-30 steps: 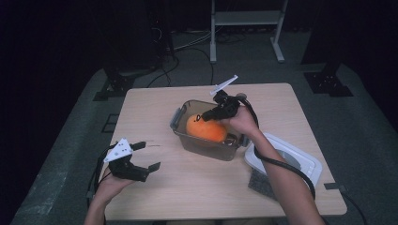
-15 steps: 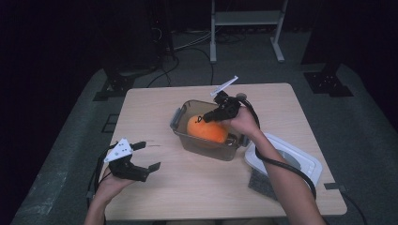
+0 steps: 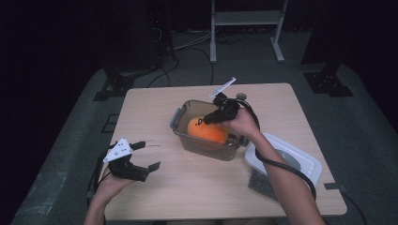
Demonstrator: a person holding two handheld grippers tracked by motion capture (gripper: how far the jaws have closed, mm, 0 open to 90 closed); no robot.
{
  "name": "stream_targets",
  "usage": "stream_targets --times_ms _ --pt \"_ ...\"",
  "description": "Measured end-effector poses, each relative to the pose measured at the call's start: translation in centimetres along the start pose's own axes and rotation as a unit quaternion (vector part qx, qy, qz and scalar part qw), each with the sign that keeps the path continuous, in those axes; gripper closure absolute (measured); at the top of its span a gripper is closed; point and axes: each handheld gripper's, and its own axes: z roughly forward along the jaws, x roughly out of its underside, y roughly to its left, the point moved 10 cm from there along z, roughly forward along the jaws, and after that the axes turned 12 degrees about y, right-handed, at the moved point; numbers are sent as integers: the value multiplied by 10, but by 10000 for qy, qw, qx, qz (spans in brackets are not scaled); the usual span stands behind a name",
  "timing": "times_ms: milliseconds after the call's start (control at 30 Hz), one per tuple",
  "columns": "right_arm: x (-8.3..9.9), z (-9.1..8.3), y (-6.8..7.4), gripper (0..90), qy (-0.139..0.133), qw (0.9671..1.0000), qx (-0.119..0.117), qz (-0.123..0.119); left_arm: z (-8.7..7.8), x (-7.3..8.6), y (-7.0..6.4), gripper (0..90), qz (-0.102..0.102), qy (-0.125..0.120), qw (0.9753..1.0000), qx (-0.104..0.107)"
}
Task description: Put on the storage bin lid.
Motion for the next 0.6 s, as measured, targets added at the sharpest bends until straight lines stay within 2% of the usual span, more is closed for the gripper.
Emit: stream_targets --times_ms 67,133,300,600 --pt "1 0 0 813 -8 10000 1 -14 0 0 0 25 1 2 10000 6" --pt "-3 -4 1 817 -201 9997 -123 18 1 0 -1 25 11 8 10000 5" --pt "-6 -18 5 786 -344 9993 -112 -32 2 0 -2 25 11 17 10000 17" --pt "5 -39 8 727 -513 9986 -102 -63 2 0 -1 25 0 23 10000 11"
